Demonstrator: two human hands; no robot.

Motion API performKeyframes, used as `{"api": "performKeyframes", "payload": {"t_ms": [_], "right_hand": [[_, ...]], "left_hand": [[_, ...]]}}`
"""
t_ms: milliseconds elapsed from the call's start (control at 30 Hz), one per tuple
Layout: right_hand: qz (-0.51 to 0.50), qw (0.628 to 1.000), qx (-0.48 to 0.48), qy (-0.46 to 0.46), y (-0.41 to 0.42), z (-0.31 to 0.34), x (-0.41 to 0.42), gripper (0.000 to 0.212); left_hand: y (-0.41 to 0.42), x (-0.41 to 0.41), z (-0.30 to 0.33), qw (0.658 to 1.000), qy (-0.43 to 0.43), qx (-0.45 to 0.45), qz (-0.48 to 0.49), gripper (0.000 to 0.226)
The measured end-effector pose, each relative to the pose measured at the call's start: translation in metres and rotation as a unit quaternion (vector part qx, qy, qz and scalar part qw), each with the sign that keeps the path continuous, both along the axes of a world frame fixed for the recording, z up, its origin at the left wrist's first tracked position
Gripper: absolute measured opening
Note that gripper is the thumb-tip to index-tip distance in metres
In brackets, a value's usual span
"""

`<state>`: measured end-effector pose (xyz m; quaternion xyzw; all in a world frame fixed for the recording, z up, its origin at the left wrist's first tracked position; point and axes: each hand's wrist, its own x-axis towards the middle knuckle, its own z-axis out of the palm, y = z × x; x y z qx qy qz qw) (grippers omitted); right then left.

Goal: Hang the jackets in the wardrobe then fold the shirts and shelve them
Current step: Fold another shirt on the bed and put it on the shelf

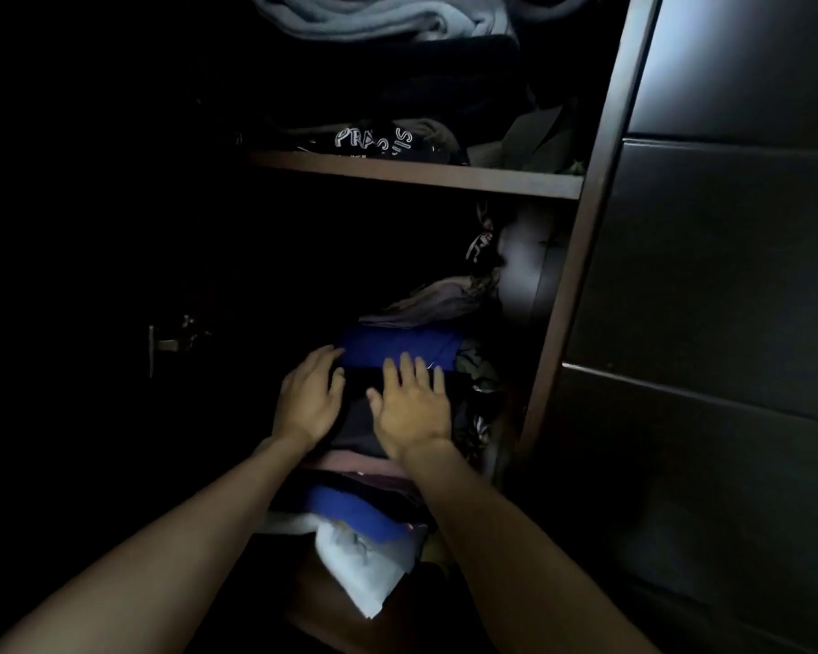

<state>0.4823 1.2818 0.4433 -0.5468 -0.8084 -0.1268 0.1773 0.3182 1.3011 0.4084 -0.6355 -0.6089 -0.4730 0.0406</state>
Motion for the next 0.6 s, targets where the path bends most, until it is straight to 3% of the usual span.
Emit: {"api": "performKeyframes", "payload": {"t_ms": [100,167,300,433,600], "right_hand": [[-0.053,0.985,-0.162,-0.041,0.014,-0.017,0.014,0.067],[-0.073,0.977,-0.193,-0.056,0.019,-0.02,0.014,0.068],[-0.034,0.989,-0.136,-0.044,0.006,-0.014,0.0,0.066],[0.091,0.991,-0.09,-0.038,-0.02,-0.015,-0.006,0.063],[0.285,0.949,-0.116,-0.063,-0.09,-0.04,-0.015,0.056]], "left_hand": [[0.015,0.018,-0.011,0.973,0.099,-0.204,-0.034,0.052],[0.021,0.023,-0.009,0.944,0.156,-0.29,-0.028,0.055],[-0.002,0.016,0.004,0.958,0.137,-0.251,-0.006,0.054],[-0.066,-0.002,0.002,0.981,0.086,-0.172,0.041,0.049],[-0.199,0.006,-0.007,0.978,0.077,-0.135,0.141,0.045]]}}
